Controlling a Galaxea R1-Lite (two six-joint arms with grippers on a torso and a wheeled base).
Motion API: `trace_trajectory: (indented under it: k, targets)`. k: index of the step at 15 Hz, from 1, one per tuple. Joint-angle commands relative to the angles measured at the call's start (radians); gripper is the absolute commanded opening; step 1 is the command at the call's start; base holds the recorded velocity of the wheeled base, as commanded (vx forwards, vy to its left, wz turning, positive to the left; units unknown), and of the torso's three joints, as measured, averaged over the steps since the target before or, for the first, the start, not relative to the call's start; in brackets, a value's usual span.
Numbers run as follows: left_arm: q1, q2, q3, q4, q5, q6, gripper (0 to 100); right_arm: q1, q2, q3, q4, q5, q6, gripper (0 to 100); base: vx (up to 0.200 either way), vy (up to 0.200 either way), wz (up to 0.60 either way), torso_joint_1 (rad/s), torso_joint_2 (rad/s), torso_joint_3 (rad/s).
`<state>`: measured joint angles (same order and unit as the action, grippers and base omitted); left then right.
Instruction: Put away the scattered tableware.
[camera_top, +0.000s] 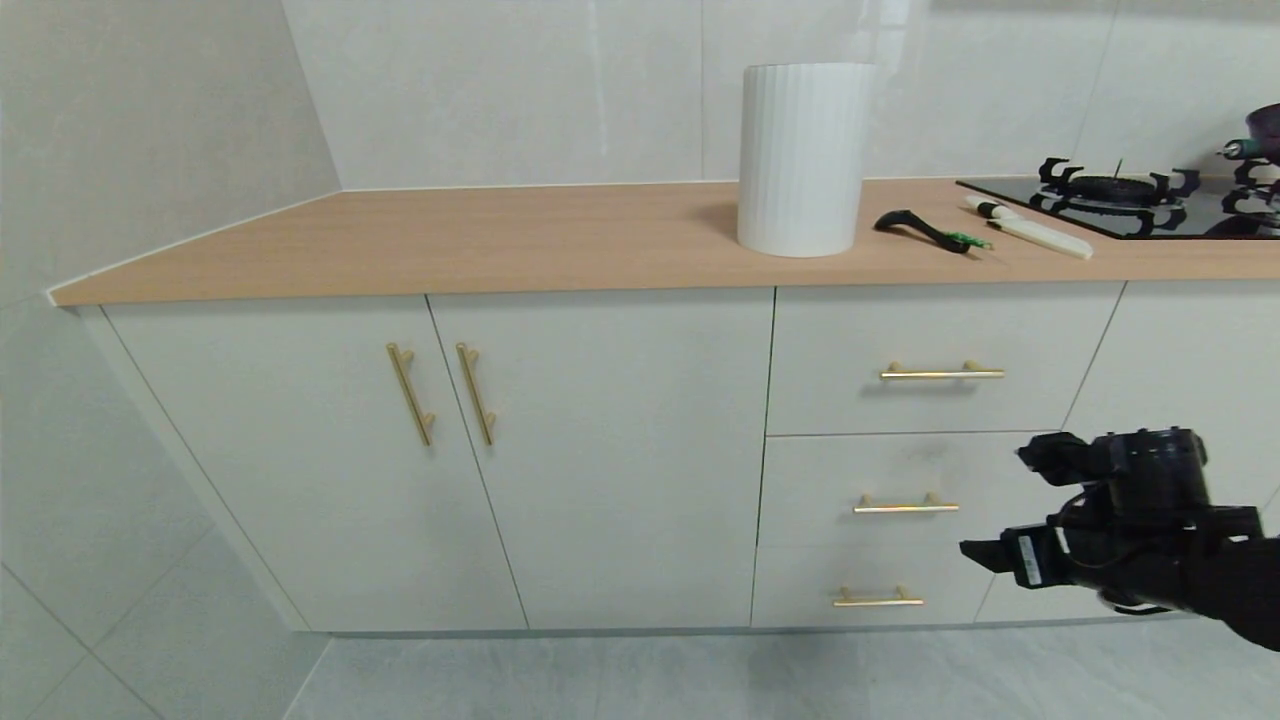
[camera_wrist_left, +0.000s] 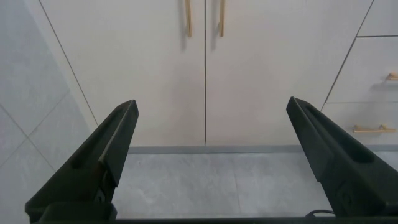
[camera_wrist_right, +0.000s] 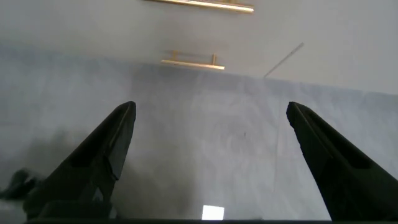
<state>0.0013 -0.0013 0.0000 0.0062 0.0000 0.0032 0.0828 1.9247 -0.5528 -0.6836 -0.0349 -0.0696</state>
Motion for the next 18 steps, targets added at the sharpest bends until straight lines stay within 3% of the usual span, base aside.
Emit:
trace_trajectory:
  k: [1, 5, 9, 13, 18]
  targets:
    - [0.0, 0.001, 0.0, 0.0, 0.0, 0.0, 100, 0.006, 0.24, -0.107, -0.076, -0.02, -0.003, 100, 0.0, 0.0, 0.0, 0.0, 0.0, 0.0]
    - [0.0, 0.001, 0.0, 0.0, 0.0, 0.0, 100, -0.012, 0.304, -0.171, -0.085, -0.023, 0.004, 100, 0.0, 0.0, 0.0, 0.0, 0.0, 0.0]
    - [0.0, 0.001, 0.0, 0.0, 0.0, 0.0, 100, -0.021, 0.401, -0.242, -0.221, -0.045, 0.073, 100, 0.0, 0.0, 0.0, 0.0, 0.0, 0.0]
    - [0.0, 0.001, 0.0, 0.0, 0.0, 0.0, 100, -0.018, 0.507, -0.369, -0.224, -0.149, 0.097, 100, 0.0, 0.0, 0.0, 0.0, 0.0, 0.0]
    - [0.0, 0.001, 0.0, 0.0, 0.0, 0.0, 100, 0.015, 0.548, -0.426, -0.229, -0.184, 0.137, 100, 0.0, 0.0, 0.0, 0.0, 0.0, 0.0]
